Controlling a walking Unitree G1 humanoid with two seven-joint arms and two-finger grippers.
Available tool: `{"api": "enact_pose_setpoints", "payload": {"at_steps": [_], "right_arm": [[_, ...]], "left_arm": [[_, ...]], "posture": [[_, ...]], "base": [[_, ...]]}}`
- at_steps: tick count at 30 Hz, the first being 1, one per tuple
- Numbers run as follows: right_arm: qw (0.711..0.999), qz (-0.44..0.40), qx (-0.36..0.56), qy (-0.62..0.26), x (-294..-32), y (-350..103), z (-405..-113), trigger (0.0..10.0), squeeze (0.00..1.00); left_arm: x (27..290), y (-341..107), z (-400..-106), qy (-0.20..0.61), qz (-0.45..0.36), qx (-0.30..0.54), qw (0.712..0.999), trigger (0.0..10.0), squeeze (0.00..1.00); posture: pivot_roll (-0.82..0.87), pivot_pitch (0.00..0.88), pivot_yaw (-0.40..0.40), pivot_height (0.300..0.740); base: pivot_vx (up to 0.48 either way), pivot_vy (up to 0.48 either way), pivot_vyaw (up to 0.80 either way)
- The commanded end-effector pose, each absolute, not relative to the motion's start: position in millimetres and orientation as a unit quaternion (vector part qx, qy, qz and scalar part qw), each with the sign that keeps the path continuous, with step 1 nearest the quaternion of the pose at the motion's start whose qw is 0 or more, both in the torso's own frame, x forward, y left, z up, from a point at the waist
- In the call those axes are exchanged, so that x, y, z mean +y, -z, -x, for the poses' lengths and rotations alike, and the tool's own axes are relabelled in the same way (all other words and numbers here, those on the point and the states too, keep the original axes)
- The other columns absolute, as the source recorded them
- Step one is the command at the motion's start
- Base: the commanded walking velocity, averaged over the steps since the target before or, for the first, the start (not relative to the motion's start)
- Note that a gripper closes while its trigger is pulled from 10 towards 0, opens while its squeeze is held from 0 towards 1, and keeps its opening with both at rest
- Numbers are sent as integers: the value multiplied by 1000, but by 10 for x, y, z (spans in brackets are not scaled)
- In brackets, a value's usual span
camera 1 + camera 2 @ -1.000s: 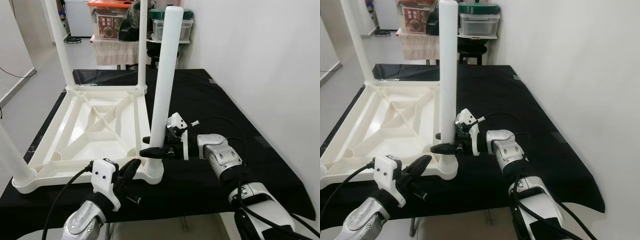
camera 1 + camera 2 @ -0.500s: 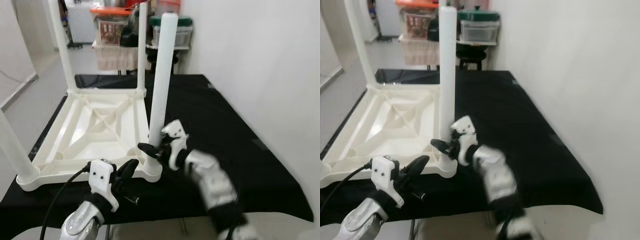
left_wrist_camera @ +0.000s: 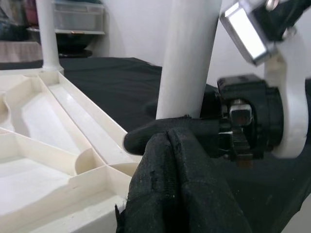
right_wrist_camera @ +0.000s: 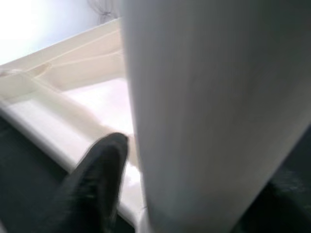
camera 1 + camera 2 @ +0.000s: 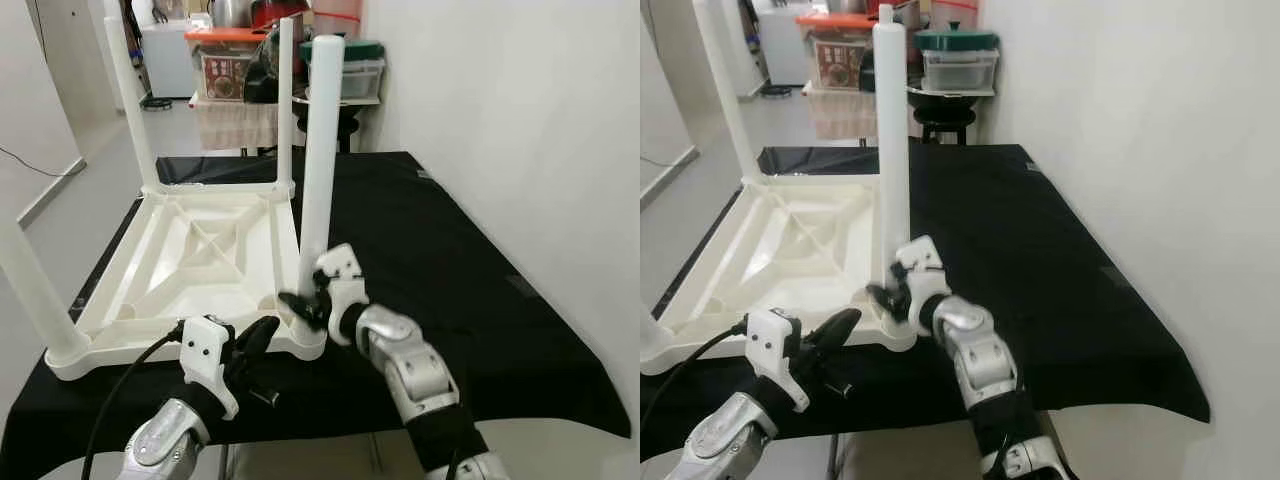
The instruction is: Building children table
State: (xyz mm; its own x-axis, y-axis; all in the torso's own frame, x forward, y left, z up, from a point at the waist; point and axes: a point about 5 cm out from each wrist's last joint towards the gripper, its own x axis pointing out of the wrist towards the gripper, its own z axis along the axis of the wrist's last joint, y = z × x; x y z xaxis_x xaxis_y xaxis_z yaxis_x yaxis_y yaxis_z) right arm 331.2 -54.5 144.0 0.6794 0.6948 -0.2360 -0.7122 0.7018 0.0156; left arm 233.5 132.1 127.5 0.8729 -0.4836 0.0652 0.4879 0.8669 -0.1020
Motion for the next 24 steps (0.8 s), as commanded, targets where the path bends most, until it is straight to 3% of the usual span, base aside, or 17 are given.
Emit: {"api": "enact_pose_setpoints", "payload": {"at_steps": [1,4,5,6,7,15,23,24], "right_arm": [[901,48,75,-424,-519,-1593,-3387,10000,1000],[888,65,53,-453,-617,-1678,-3489,10000,1000],[876,83,47,-472,-694,-1715,-3534,10000,749],[867,93,50,-487,-763,-1737,-3565,10000,243],[855,106,52,-506,-844,-1773,-3594,10000,0],[824,119,77,-548,-1011,-1748,-3638,10000,0],[838,113,106,-524,-1093,-1604,-3710,10000,0],[841,107,113,-518,-1107,-1559,-3706,0,0]], "left_arm": [[1331,-1275,-2341,247,50,-20,968,10000,0],[1331,-1292,-2329,245,48,-25,968,10000,0],[1333,-1304,-2317,243,48,-27,968,10000,0],[1334,-1314,-2305,242,49,-29,969,10000,0],[1334,-1331,-2287,239,51,-33,969,10000,0],[1308,-1371,-2216,238,54,-39,969,10000,0],[1281,-1451,-2118,244,30,-47,968,10000,0],[1283,-1466,-2089,241,19,-48,969,10000,0]], "posture": [[28,0,-51,740],[41,0,-57,740],[47,0,-61,740],[48,0,-64,740],[49,0,-66,740],[59,0,-76,740],[64,0,-78,740],[64,0,-73,740]], "base": [[0,0,0],[0,0,0],[0,0,0],[0,0,0],[0,0,0],[0,0,0],[0,0,0],[0,0,0]]}}
